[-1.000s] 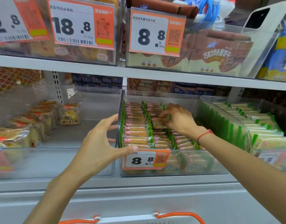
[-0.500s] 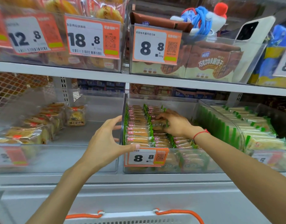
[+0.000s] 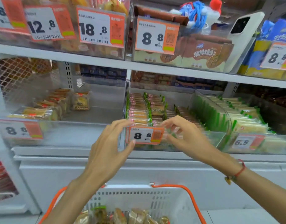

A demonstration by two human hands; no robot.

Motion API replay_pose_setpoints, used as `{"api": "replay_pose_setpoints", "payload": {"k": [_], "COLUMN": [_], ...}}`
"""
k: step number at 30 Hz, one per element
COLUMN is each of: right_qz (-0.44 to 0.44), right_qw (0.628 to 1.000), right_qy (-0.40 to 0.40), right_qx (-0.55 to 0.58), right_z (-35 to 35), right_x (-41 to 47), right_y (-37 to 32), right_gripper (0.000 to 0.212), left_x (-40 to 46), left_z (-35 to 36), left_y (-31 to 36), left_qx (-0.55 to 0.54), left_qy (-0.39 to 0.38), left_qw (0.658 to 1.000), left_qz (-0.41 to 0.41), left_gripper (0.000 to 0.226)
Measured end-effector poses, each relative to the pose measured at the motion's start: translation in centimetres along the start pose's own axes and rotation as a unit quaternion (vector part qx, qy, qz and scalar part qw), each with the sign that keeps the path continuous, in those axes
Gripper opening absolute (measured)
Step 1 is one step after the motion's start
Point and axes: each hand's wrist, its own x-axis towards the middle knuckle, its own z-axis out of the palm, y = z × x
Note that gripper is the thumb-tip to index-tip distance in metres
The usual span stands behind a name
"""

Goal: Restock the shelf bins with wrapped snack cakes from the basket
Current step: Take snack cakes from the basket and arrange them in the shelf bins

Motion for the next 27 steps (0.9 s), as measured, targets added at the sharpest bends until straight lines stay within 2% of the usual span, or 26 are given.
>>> {"api": "replay_pose_setpoints", "payload": {"k": [2,5,9,12,17,20,22,24,27], "right_qz": [0.007,0.062,0.105,0.116,0.106,0.121,0.151,0.159,0.146], "right_qw": [0.999,0.981,0.924,0.878,0.824,0.807,0.788,0.772,0.776], "right_qy": [-0.042,-0.183,-0.353,-0.439,-0.529,-0.570,-0.596,-0.615,-0.612], "right_qx": [0.002,-0.019,-0.102,-0.153,-0.171,-0.097,-0.021,0.027,0.040], "right_z": [1.1,3.6,8.7,12.7,18.5,21.0,22.5,23.7,25.4], "right_x": [-2.0,-4.2,-7.4,-10.2,-15.2,-17.9,-19.9,-21.7,-24.5], "right_y": [-0.3,0.0,1.3,2.4,2.9,2.7,2.5,2.0,1.3], "right_gripper": [0.022,0.017,0.026,0.030,0.029,0.032,0.037,0.045,0.049], "left_x": [-2.3,-4.9,-7.9,-10.7,-16.5,-20.8,-23.3,-25.2,-25.9], "left_z": [0.3,1.1,3.6,5.5,7.7,8.6,8.9,8.9,8.8], "left_y": [0.3,0.0,-2.0,-4.0,-6.8,-7.9,-8.4,-8.9,-8.9], "left_qx": [0.010,0.069,0.189,0.226,0.224,0.189,0.173,0.175,0.154], "left_qy": [-0.035,-0.152,-0.345,-0.439,-0.517,-0.585,-0.615,-0.612,-0.595], "left_qw": [0.999,0.985,0.918,0.867,0.822,0.782,0.761,0.766,0.781], "left_qz": [-0.021,-0.049,-0.051,-0.062,-0.088,-0.104,-0.111,-0.090,-0.106], "left_gripper": [0.031,0.027,0.035,0.038,0.030,0.052,0.056,0.052,0.051]}}
